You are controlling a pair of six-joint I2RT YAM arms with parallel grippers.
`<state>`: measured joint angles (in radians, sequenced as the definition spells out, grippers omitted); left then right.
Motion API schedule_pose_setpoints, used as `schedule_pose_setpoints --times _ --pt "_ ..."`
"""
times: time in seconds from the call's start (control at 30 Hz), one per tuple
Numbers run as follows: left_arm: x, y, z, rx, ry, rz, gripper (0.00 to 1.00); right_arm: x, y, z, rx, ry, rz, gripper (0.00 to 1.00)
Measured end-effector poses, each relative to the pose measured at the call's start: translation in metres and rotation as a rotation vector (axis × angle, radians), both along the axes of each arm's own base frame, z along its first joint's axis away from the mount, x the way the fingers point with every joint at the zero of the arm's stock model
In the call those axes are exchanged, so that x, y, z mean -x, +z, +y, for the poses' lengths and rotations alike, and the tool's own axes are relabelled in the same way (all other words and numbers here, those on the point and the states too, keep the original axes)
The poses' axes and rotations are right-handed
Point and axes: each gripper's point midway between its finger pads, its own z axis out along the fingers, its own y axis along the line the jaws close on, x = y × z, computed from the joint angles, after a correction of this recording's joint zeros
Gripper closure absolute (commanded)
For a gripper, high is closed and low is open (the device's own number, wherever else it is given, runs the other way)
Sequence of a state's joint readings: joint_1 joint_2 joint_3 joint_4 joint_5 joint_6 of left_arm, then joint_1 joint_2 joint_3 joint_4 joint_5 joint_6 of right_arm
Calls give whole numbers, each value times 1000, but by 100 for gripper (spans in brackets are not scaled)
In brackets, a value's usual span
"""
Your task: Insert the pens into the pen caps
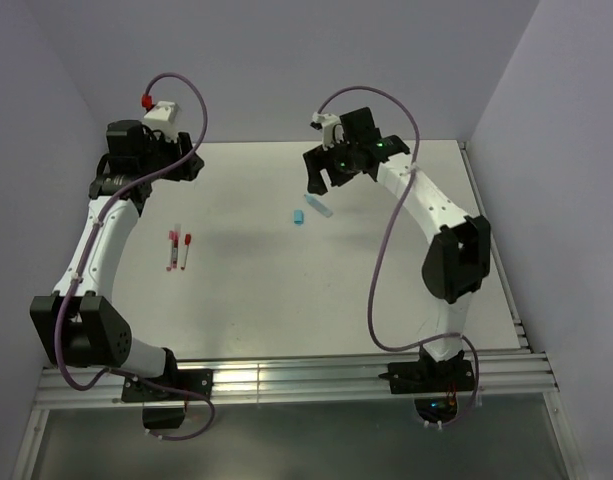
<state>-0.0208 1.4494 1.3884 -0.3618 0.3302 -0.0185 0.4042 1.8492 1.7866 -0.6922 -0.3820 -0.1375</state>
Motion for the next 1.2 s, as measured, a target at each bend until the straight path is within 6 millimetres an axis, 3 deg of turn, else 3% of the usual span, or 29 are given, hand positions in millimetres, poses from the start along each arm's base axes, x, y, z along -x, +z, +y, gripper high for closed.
schedule_pose_setpoints --times 0.23,0.5,0.7,1.07,1.2 --pt "19 -13 -24 47 -114 36 42 -46 -80 -8 166 -32 76 12" --pt "31 -18 -32 74 -167 57 41 -80 -135 -10 229 -53 117 18" --pt "33 -21 -33 76 -167 70 41 -82 -158 -11 251 -48 149 24" --pt "35 -28 -33 82 -162 106 41 -77 -166 -14 285 -28 158 37" --pt "36 -35 -33 92 -155 145 41 -75 -180 -17 326 -23 184 39"
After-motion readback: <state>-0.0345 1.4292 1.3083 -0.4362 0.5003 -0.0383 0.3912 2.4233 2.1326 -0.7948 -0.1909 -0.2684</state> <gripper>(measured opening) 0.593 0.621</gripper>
